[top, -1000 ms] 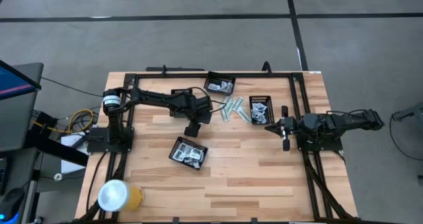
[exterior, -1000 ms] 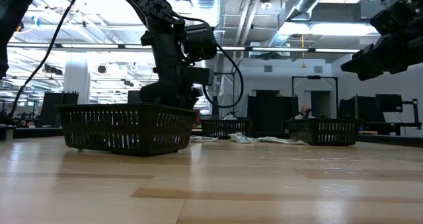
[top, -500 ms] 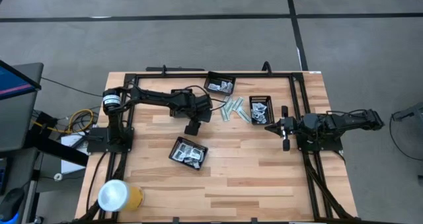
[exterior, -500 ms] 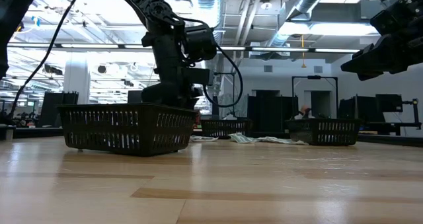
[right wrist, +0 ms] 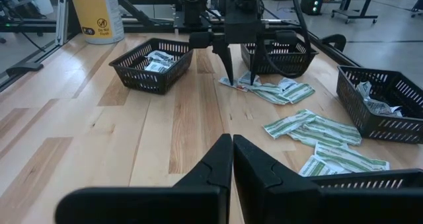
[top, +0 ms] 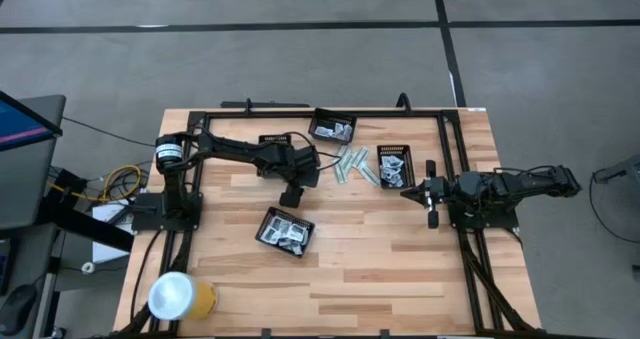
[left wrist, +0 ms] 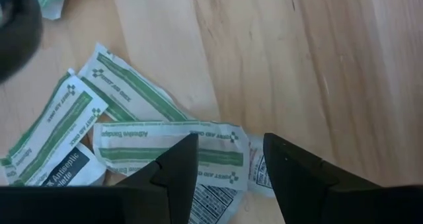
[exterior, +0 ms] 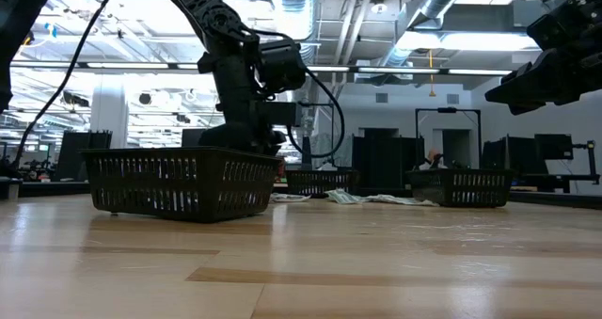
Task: Pick & Place First Aid Supplies
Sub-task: Put the green bandage into the left black bin
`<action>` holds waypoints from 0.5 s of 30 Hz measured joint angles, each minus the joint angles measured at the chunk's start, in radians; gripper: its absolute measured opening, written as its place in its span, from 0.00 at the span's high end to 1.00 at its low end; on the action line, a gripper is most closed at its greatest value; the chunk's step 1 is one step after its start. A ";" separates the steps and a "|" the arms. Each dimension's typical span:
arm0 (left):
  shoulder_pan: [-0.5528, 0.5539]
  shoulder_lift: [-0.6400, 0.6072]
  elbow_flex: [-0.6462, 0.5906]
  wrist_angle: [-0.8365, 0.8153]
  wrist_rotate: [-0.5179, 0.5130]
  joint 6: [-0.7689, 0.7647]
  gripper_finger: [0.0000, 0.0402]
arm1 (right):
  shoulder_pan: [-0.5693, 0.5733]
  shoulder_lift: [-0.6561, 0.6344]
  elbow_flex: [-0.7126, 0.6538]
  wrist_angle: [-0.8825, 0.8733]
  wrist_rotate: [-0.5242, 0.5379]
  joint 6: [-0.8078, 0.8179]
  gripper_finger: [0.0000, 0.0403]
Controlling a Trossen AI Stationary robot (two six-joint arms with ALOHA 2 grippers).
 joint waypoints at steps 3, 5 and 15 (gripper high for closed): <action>0.005 0.000 0.000 0.000 0.000 0.002 0.58 | 0.000 0.000 0.000 0.000 0.000 0.000 0.98; 0.007 0.000 0.000 0.000 0.000 0.002 0.59 | 0.000 0.000 0.000 0.000 0.000 0.000 0.98; 0.012 0.000 0.000 0.000 0.000 0.006 0.68 | 0.000 0.000 0.000 0.000 0.000 0.000 0.98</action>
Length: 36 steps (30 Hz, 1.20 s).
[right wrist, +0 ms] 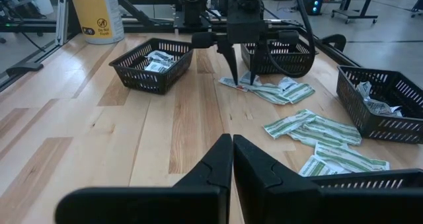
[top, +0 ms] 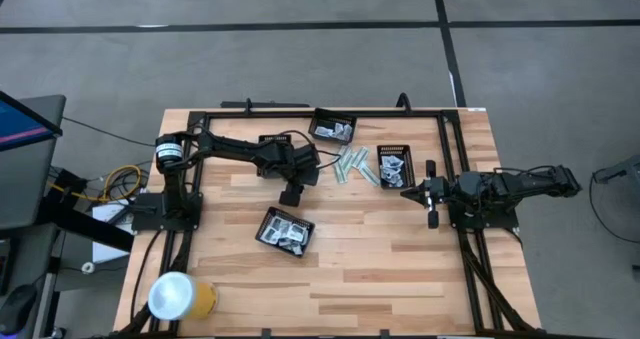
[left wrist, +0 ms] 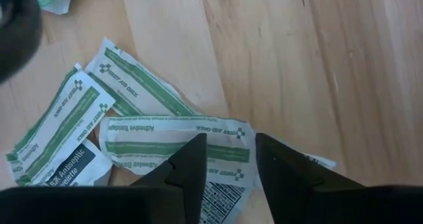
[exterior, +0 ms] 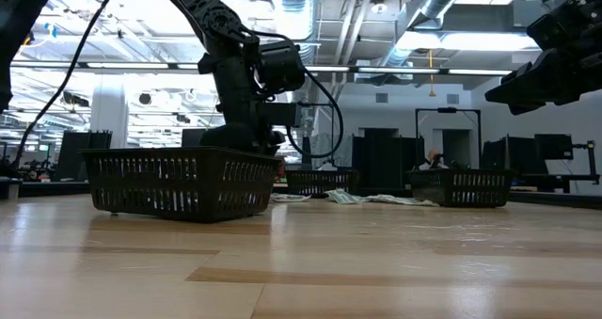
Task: Pick & Place First Aid Supplies
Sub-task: Put the green bandage into the left black bin
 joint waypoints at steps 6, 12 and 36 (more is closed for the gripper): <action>0.000 0.000 0.000 0.000 0.001 0.025 0.77 | 0.000 0.000 0.000 0.000 0.000 0.000 0.98; 0.000 0.000 0.000 0.000 0.008 0.027 0.88 | 0.000 0.000 0.000 0.000 0.000 0.000 0.98; -0.048 -0.087 0.001 -0.011 -0.157 0.080 0.99 | 0.000 0.000 0.000 0.000 0.000 0.000 0.98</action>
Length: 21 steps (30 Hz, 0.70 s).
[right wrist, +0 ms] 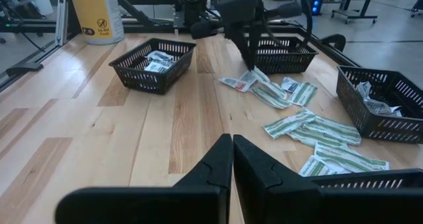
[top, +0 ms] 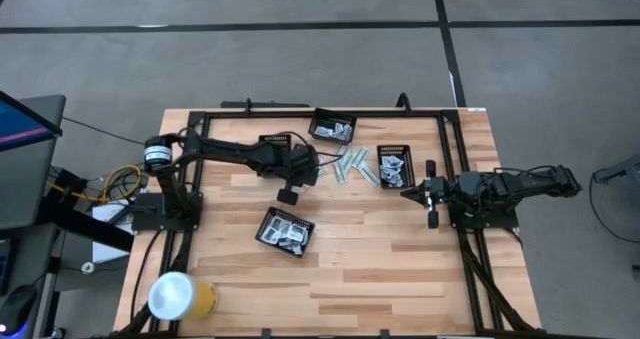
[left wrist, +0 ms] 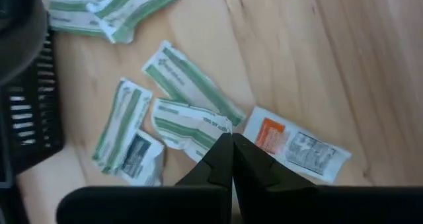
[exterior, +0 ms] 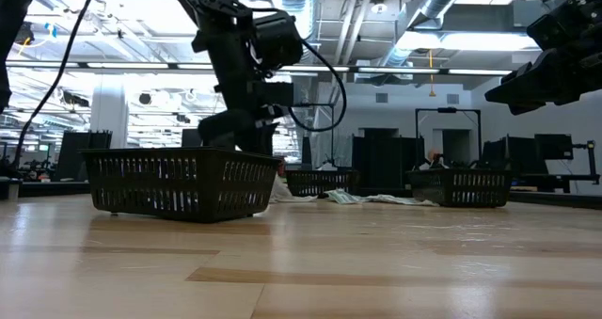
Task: Pick & Place First Aid Supplies
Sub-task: Put the green bandage into the left black bin
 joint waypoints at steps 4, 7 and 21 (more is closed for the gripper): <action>0.000 -0.031 0.000 -0.001 -0.008 0.000 0.98 | 0.000 0.000 0.000 0.000 0.000 0.000 0.98; 0.000 -0.056 0.000 0.002 -0.023 0.000 0.99 | 0.000 0.000 0.000 0.000 0.000 0.000 0.98; 0.000 -0.195 0.000 0.010 -0.084 -0.011 0.98 | 0.000 0.000 0.000 0.000 0.000 0.000 0.98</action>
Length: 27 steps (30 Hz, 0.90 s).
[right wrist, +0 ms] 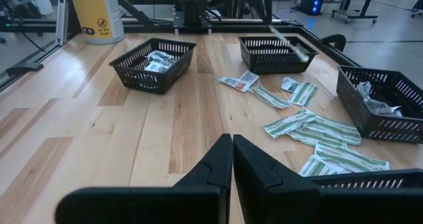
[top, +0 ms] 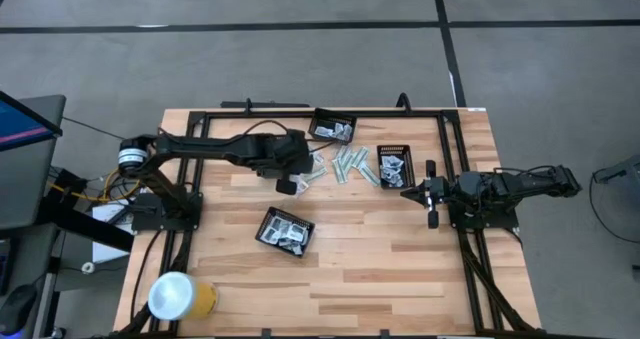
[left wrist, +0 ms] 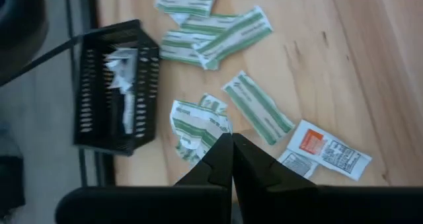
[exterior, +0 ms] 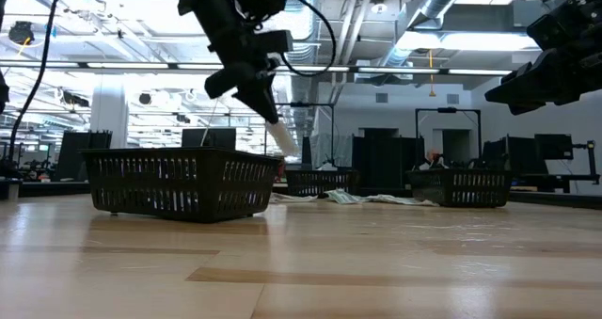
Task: Pick & Place First Aid Supplies
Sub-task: Put the green bandage into the left black bin
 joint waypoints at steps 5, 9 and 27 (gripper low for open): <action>0.000 -0.055 0.000 -0.002 -0.047 -0.024 0.99 | 0.000 0.000 0.000 0.000 0.000 0.000 0.98; 0.000 -0.107 0.000 -0.033 -0.059 -0.062 0.98 | 0.000 0.000 0.000 0.000 0.000 0.000 0.98; 0.017 -0.335 -0.261 -0.085 -0.190 -0.257 0.98 | 0.000 0.000 0.000 0.000 0.000 0.000 0.98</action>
